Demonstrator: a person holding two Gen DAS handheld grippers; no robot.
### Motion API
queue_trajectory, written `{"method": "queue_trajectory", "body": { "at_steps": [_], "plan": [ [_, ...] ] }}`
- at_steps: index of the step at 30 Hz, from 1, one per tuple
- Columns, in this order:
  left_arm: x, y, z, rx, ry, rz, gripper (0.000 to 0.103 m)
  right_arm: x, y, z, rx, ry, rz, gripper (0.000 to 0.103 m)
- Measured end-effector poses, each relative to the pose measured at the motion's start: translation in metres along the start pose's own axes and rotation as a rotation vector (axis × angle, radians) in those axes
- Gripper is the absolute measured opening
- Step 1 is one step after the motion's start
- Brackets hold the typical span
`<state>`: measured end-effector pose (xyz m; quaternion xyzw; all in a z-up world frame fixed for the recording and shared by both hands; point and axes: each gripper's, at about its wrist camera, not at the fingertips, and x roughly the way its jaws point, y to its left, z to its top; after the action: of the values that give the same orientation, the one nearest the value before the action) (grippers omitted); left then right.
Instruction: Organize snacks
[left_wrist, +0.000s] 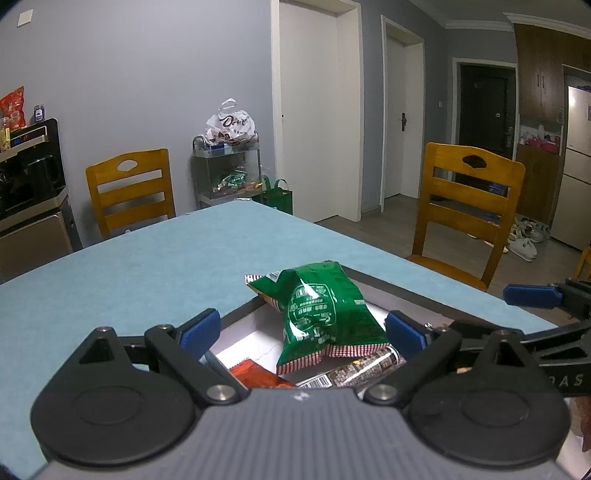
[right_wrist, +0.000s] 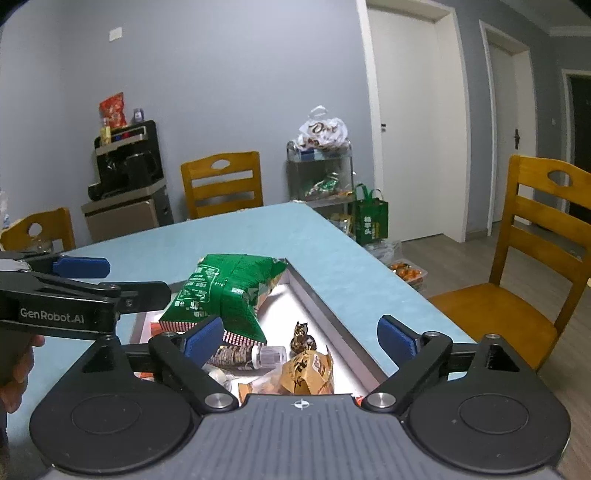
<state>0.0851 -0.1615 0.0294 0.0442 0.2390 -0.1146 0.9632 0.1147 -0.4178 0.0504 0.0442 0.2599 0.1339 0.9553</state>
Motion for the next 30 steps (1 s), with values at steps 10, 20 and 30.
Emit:
{"method": "queue_trajectory", "body": {
  "at_steps": [10, 20, 30],
  "plan": [
    [-0.012, 0.007, -0.01, 0.035, 0.074, -0.052, 0.097, -0.017, 0.007, -0.004, 0.001, 0.002, -0.011, 0.103],
    [-0.054, 0.027, -0.048, 0.146, 0.154, -0.066, 0.098, -0.07, 0.012, -0.031, -0.034, 0.061, 0.008, 0.103],
    [-0.069, 0.035, -0.097, 0.142, 0.215, -0.121, 0.098, -0.098, 0.038, -0.068, 0.011, 0.104, 0.001, 0.103]
  ]
}}
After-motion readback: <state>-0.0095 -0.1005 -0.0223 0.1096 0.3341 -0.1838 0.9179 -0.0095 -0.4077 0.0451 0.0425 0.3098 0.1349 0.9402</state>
